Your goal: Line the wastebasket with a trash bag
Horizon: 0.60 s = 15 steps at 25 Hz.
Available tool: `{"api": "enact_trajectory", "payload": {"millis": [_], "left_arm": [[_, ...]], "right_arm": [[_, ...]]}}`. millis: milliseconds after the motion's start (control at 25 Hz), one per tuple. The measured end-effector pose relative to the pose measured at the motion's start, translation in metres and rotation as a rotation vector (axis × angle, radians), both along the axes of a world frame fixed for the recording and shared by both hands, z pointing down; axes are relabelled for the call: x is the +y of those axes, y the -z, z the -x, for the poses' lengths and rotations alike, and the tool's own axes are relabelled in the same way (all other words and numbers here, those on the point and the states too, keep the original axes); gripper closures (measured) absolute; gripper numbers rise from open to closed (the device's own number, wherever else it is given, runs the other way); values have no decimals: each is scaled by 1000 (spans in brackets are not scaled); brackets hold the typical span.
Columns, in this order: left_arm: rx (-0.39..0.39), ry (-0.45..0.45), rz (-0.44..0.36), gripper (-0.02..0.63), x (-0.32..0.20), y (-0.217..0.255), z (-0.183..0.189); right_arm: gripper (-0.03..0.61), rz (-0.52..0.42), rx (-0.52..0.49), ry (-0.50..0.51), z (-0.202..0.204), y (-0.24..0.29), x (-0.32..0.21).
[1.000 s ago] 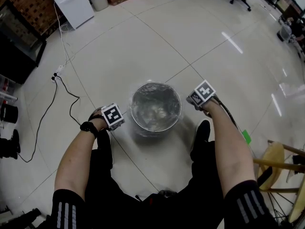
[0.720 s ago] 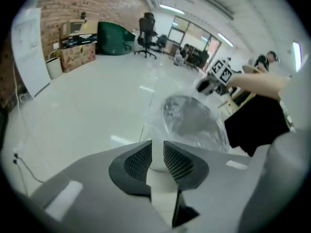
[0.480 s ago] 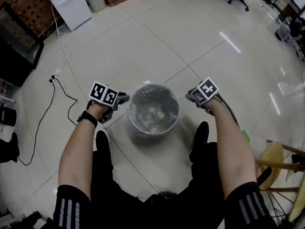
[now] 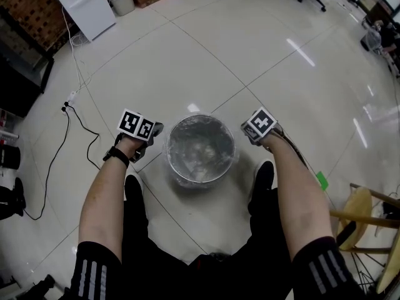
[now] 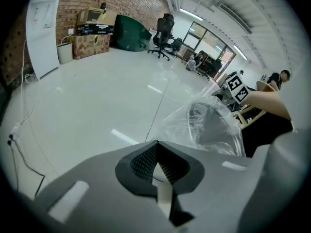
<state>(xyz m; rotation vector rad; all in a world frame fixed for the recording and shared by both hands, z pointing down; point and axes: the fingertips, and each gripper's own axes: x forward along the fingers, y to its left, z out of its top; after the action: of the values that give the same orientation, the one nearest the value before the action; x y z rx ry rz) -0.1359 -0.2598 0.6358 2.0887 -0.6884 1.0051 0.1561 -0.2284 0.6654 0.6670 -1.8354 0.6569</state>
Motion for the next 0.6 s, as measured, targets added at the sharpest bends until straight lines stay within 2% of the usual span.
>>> {"api": "enact_trajectory", "payload": {"millis": [120,280,400,480,600], "left_arm": [[26,3,31,620,-3,-4,0],[185,91,85,609,-13,16,9],[286,146,123,540,-15,30,16],[324,145,151,505,-9,33,14],[356,128,180,471,-1,35,4]], "right_arm": [[571,12,-16,-3,1,-4,-7],[571,24,-132,-106,-4,14,-22],[539,52,-379,-257,-2,47,-33],[473,70,-553,-345,-1,71,-38],[411,94,-686,-354,7,92,-34]]}}
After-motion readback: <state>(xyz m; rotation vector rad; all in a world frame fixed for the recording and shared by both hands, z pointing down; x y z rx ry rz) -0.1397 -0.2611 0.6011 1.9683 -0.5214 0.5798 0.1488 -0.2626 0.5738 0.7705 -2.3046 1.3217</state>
